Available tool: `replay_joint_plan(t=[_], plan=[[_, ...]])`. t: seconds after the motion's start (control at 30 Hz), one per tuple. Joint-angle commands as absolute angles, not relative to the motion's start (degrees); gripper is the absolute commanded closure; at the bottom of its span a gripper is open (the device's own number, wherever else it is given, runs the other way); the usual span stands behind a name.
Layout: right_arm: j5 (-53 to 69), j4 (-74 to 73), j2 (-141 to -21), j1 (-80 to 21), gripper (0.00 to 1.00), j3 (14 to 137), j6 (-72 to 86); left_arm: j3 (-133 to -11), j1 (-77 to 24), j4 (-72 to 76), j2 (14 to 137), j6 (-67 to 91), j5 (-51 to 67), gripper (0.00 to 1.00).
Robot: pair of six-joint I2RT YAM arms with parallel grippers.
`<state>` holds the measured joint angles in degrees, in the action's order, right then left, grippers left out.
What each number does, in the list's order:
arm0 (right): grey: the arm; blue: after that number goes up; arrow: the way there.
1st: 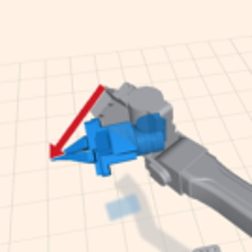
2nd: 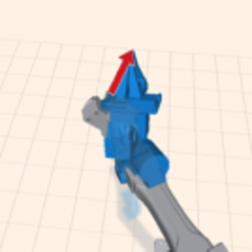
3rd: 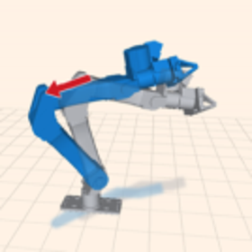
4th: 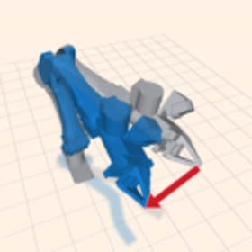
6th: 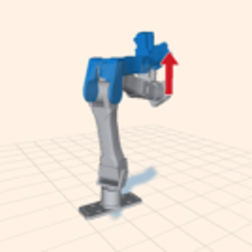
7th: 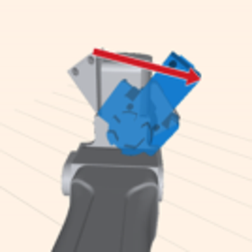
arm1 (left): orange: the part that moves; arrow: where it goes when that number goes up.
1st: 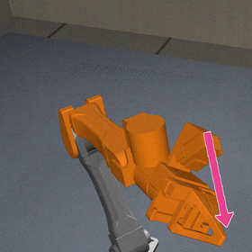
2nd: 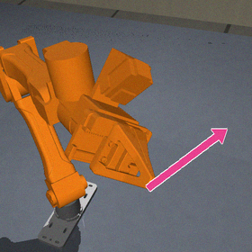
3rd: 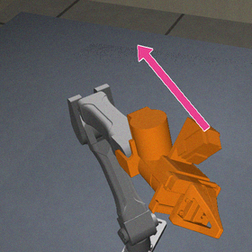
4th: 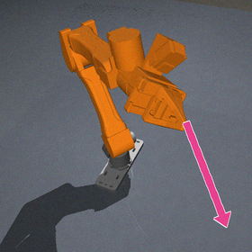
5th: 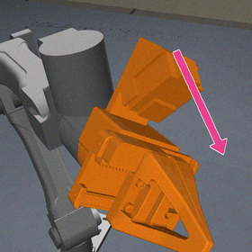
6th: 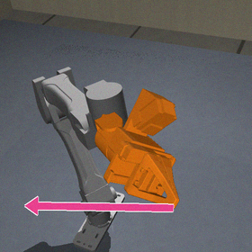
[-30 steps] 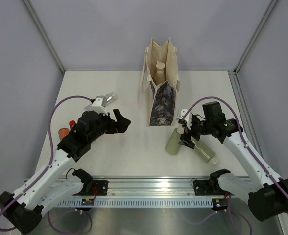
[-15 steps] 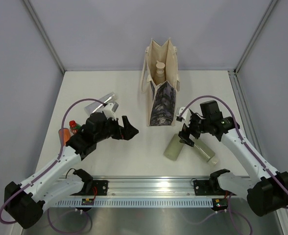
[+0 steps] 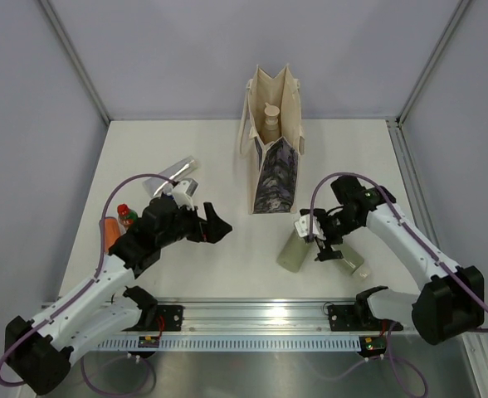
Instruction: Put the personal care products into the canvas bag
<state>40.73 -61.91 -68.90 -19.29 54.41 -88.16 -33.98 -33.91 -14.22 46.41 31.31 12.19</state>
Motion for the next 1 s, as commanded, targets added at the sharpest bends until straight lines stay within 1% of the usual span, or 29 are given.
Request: replay_joint_plan(t=[0.0, 0.07, 0.13, 0.27, 0.3, 0.43, 0.57, 0.7, 0.73, 0.77, 0.83, 0.87, 0.97], plan=[[44.57, -74.01, -73.47, -21.43, 0.00, 55.63, -118.12, -34.45, -34.10, -14.50, 44.91, 29.97, 11.78, 0.01], [42.03, -70.34, -76.37, -23.37, 0.01, 55.64, -117.69, -34.02, -34.10, -15.37, 43.60, 30.06, 11.16, 0.01], [40.79, -66.03, -78.30, -26.27, 0.00, 55.37, -113.40, -33.31, -34.10, -15.82, 42.37, 30.84, 10.47, 0.01], [34.92, -52.25, -81.73, -31.46, 0.01, 54.23, -103.73, -31.38, -34.10, -16.96, 38.68, 32.52, 9.23, 0.01], [33.76, -50.73, -82.70, -32.33, 0.00, 54.23, -101.54, -30.77, -34.10, -17.31, 37.37, 33.04, 9.05, 0.01], [27.44, -49.66, -88.58, -35.24, 0.01, 53.97, -101.77, -30.32, -34.19, -19.95, 34.28, 33.75, 7.21, 0.01], [21.64, -44.67, -90.52, -36.38, 0.01, 49.76, -101.60, -29.88, -34.10, -21.62, 31.73, 34.10, 6.07, 0.01], [19.60, -40.52, -92.98, -37.18, 0.07, 49.39, -95.83, -30.15, -34.10, -22.06, 31.55, 33.75, 5.71, 0.01], [19.43, -40.08, -93.77, -37.26, 0.10, 50.00, -94.41, -30.32, -34.10, -22.06, 31.81, 33.66, 5.71, 0.01], [19.08, -39.99, -94.56, -37.44, 0.20, 51.58, -93.09, -30.50, -34.10, -21.97, 31.99, 33.58, 5.63, 0.01], [19.33, -40.25, -96.50, -37.44, 0.33, 53.43, -88.78, -30.94, -34.10, -22.06, 32.52, 33.14, 5.71, 0.01], [20.03, -40.60, -96.85, -37.53, 0.45, 55.09, -87.38, -31.29, -34.10, -22.15, 33.04, 32.96, 5.63, 0.01], [23.02, -40.96, -96.24, -37.53, 0.57, 57.12, -83.15, -31.81, -34.10, -22.15, 33.75, 32.43, 5.63, 0.01]])
